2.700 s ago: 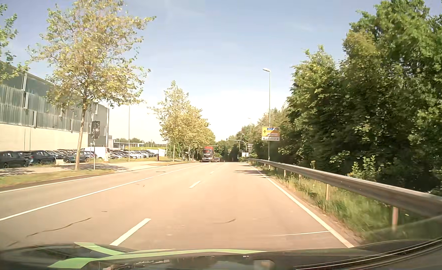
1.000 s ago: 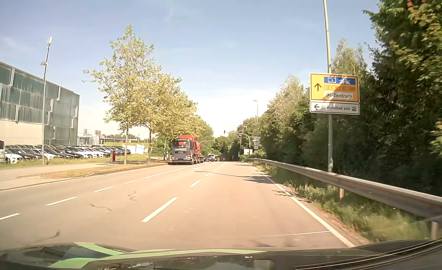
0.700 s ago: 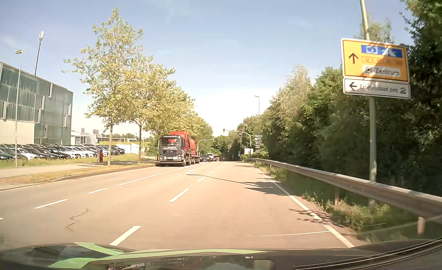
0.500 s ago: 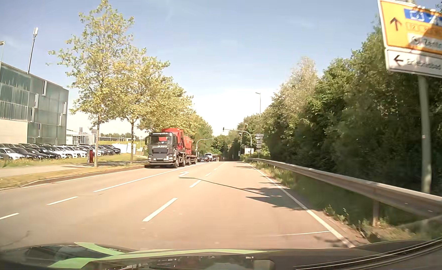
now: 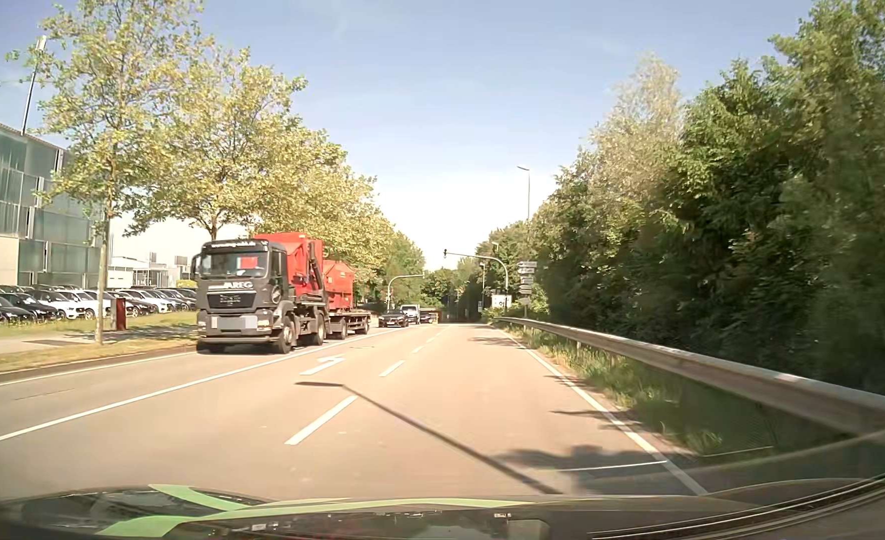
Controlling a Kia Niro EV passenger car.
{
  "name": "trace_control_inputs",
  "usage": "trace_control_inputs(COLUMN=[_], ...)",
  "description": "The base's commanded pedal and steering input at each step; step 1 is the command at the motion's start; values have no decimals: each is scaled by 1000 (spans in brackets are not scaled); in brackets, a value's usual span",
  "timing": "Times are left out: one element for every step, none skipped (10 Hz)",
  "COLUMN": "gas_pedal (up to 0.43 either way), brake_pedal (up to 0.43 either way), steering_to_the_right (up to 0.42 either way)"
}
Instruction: Follow the waypoints while adhering to traffic rules and regulations
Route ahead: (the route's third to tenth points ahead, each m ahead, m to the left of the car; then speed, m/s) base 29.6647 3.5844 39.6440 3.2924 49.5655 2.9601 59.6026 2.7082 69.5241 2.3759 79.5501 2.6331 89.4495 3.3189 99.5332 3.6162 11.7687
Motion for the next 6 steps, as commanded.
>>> trace_control_inputs(gas_pedal=[0,0,0,0,0,0], brake_pedal=[0,0,0,0,0,0], steering_to_the_right=[0,0,0,0,-1,0])
